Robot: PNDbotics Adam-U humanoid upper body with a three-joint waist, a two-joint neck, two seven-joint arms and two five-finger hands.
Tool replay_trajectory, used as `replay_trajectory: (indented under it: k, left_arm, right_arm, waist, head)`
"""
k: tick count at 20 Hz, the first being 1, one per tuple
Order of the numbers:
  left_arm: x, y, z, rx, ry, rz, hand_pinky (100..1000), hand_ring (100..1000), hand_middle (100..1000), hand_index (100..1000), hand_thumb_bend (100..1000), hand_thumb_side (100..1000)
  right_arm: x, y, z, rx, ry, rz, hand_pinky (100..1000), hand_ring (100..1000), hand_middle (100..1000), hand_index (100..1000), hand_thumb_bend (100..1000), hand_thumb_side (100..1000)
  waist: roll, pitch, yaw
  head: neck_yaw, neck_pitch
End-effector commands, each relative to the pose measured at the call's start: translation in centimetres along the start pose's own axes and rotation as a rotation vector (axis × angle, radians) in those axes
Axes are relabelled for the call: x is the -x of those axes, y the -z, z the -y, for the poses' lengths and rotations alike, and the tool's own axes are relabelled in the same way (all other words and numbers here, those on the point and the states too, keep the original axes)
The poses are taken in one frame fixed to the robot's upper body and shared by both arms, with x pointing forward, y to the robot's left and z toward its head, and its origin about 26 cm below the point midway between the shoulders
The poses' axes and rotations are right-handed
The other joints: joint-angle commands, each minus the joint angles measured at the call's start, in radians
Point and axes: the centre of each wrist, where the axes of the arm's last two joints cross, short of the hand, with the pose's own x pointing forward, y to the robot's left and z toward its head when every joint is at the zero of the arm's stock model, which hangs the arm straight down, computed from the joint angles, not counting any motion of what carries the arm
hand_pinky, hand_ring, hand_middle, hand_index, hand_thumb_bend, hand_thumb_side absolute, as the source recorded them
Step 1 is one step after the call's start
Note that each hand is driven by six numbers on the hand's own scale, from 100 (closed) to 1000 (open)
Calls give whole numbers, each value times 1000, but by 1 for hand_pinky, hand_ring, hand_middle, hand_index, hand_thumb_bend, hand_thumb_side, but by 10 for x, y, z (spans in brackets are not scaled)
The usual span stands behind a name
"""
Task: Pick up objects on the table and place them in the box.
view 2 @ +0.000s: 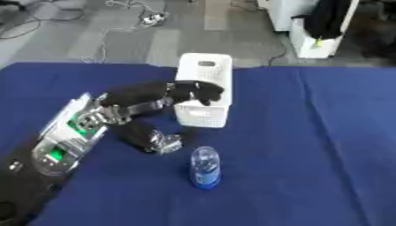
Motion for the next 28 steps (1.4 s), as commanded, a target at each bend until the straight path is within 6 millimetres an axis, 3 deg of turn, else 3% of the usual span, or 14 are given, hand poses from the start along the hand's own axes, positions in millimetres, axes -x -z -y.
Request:
replay_trajectory:
  k: [1, 11, 28]
  left_arm:
    - [-5, 0, -7, 51, 50, 18, 850, 846, 968, 955, 100, 906]
    - [-3, -2, -1, 115, 65, 6, 869, 860, 983, 984, 100, 998]
    - [0, -2, 2, 164, 27, -8, 893, 876, 996, 990, 100, 1000]
  right_arm:
    - [-18, 12, 1, -25, -29, 38, 901, 835, 827, 867, 100, 1000]
    - [-17, 12, 1, -28, -28, 35, 902, 833, 828, 868, 100, 1000]
    - [-18, 14, 0, -40, -30, 37, 903, 833, 828, 868, 100, 1000]
  waist:
    - [-3, -10, -1]
    - [-4, -7, -1]
    - [-2, 0, -7]
  head:
    - [-11, -11]
    - [-15, -12]
    - [-21, -15]
